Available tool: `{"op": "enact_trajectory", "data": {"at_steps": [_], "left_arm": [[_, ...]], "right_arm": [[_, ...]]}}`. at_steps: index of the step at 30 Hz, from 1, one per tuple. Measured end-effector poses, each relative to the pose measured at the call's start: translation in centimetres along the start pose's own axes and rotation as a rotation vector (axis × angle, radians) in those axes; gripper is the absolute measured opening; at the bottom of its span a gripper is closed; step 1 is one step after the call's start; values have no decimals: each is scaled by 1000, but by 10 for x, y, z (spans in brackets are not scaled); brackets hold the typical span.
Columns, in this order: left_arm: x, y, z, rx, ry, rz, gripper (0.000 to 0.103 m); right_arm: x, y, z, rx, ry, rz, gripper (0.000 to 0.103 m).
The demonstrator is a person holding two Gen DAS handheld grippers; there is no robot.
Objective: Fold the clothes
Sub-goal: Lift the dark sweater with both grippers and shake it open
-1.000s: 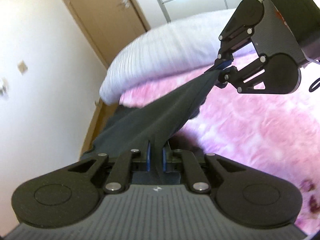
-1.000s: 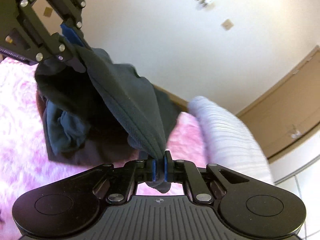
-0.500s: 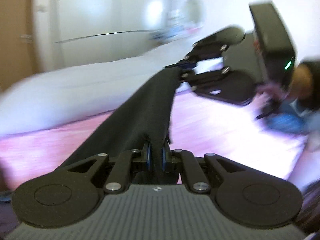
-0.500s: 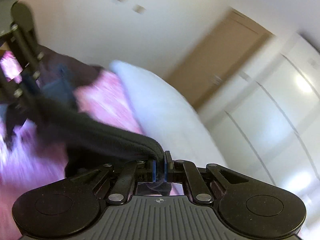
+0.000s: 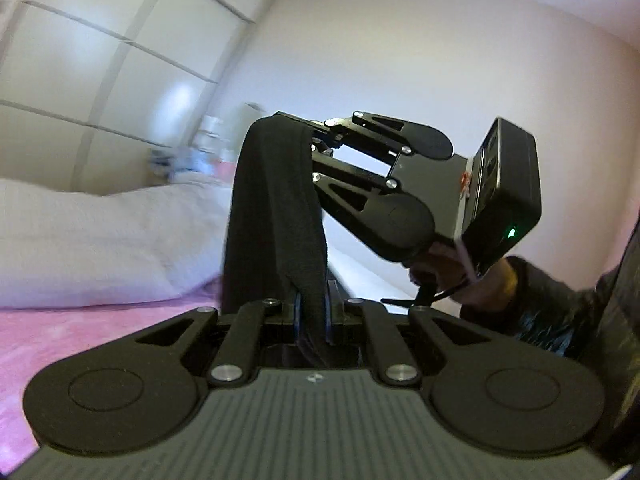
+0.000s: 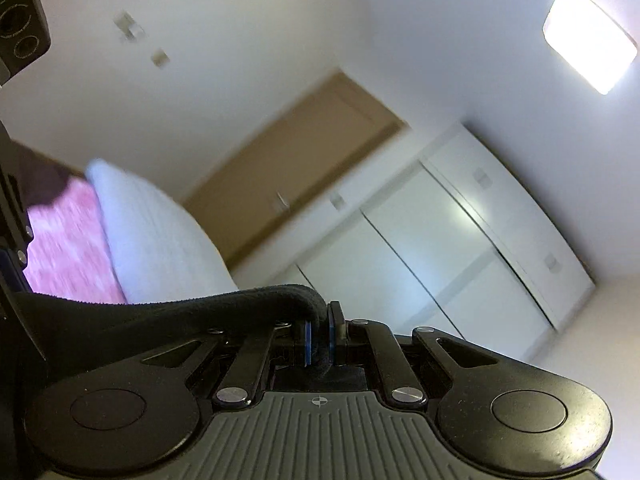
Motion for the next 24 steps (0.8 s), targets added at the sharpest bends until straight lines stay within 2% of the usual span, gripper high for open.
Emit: {"op": "enact_trajectory", "data": {"at_steps": [3,4,6,8,9,10,13,15,16,18,20,22,24], "left_arm": [[-6,-21,54,132,-83,11,8],[-11,-27,74,183,-105,25,9],[-39,-31,134,330,-152,124,12],[-74,-34,199,509,-225,235,20],[-91,-37,229,598,-259,288,22],[-107,-42,255,661,-278,331,22],[-146,-62,313,761,-325,433,25],[-154,-56,334,752,-311,474,34],[-156,-49,344,745,-297,492,42],[-176,-39,348,722,-256,530,47],[-181,-11,350,685,-163,558,51],[-183,24,351,643,-49,580,61],[-181,64,348,585,109,595,64]], "right_arm": [[14,57,44,103,-4,-66,7],[14,82,70,157,4,-58,7],[12,128,125,274,17,-9,10],[6,171,183,398,30,68,31],[2,185,209,462,40,123,51],[-3,198,234,524,51,176,62],[-22,199,274,619,111,293,64],[-52,205,283,634,178,402,66],[-67,204,284,632,214,462,66],[-109,194,271,604,263,596,67],[-149,188,260,579,274,704,67],[-185,185,250,563,262,792,68],[-227,188,250,578,203,836,68]]}}
Point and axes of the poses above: each gripper's, at about its wrist camera, not at the fingertips, and y roughly the way its jaws point, z to its left, x to its top, the point moved 1 cm from there along y, roughly the way its jaws point, and after that the axes turned 6 degrees about x, right-handed, at the moved point
